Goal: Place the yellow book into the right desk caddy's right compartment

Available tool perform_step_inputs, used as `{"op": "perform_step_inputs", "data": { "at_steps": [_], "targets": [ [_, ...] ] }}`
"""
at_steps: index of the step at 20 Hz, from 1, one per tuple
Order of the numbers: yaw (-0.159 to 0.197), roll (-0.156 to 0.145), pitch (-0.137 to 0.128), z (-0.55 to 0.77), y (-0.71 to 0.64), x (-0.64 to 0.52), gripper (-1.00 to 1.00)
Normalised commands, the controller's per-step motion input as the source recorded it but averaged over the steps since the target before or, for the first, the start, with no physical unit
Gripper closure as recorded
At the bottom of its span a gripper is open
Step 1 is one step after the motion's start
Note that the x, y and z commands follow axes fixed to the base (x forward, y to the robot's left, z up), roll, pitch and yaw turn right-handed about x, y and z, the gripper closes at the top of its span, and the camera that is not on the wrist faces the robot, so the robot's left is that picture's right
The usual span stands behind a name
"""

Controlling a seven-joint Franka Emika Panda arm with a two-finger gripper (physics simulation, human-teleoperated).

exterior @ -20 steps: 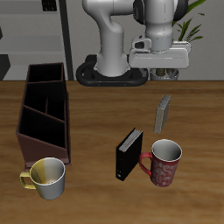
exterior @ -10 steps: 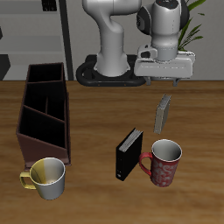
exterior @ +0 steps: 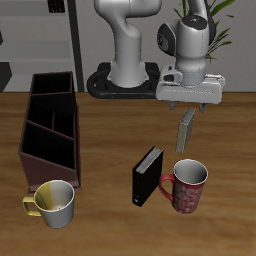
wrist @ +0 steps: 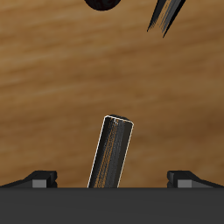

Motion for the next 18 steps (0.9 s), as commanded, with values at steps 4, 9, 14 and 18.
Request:
{"op": "perform_step_inputs", "data": {
  "at_steps": [4, 9, 14, 18],
  "targets": [
    [0.003, 0.009, 0.052, -0.34, 0.03, 0.03, -1.0],
    [-0.031, 0.05, 0.079, -0.42, -0.01, 0.04, 1.0],
    [-0.034, 0.017, 0.034, -0.06, -0.1, 0.05, 1.0],
    [-0.018, -0.021, -0.023, 0.2, -0.18, 0.07, 1.0]
  ]
}}
